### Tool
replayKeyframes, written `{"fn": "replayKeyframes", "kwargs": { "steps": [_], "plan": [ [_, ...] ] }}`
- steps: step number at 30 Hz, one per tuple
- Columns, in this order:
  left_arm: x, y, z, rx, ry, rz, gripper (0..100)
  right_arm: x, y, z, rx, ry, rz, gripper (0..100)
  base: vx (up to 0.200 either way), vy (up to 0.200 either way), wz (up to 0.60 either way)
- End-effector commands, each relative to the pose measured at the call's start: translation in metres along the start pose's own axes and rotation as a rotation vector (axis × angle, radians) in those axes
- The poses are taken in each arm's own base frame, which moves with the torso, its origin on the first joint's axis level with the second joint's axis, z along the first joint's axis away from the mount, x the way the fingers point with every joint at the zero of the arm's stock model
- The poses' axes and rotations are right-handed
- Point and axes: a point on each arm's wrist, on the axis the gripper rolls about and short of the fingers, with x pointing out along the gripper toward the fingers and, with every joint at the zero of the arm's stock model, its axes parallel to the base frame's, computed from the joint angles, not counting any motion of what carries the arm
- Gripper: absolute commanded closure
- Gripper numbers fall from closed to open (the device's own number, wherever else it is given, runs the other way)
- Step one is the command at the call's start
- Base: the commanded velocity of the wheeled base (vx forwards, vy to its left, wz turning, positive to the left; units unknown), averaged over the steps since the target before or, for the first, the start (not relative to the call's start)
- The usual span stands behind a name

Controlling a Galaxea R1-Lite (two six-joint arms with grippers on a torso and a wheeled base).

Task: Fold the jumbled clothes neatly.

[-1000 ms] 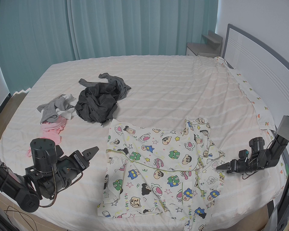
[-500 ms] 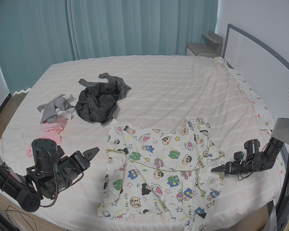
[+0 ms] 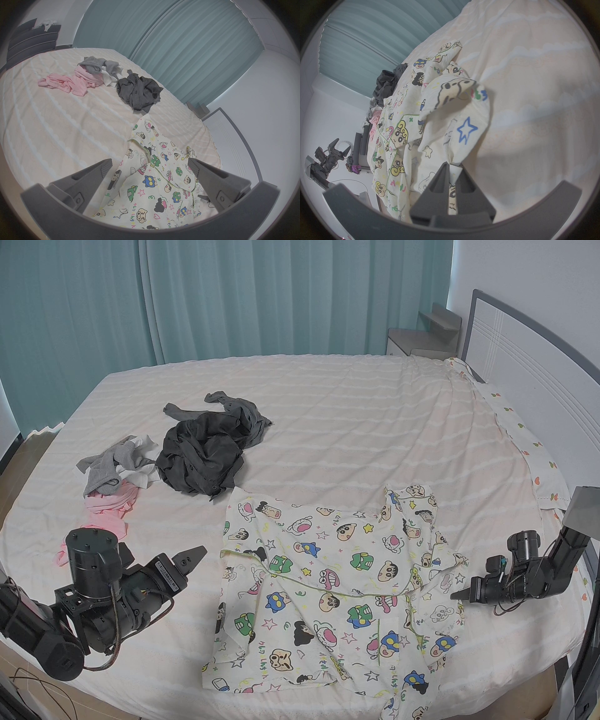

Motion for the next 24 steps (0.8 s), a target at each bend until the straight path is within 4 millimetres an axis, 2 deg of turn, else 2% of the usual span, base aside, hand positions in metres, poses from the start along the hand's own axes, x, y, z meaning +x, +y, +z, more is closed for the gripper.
{"fn": "replayKeyframes", "kwargs": {
  "steps": [1, 11, 24],
  "plan": [
    [0.0, 0.0, 0.0, 0.0, 0.001, 0.001, 0, -0.01, -0.006, -0.003, 0.021, -0.019, -0.019, 100, 0.0, 0.0, 0.0],
    [0.0, 0.0, 0.0, 0.0, 0.0, 0.002, 0, -0.04, -0.017, 0.007, 0.029, -0.13, -0.062, 100, 0.0, 0.0, 0.0],
    [0.0, 0.0, 0.0, 0.0, 0.002, 0.002, 0, -0.053, -0.036, 0.018, 0.052, -0.202, -0.133, 100, 0.0, 0.0, 0.0]
  ]
}}
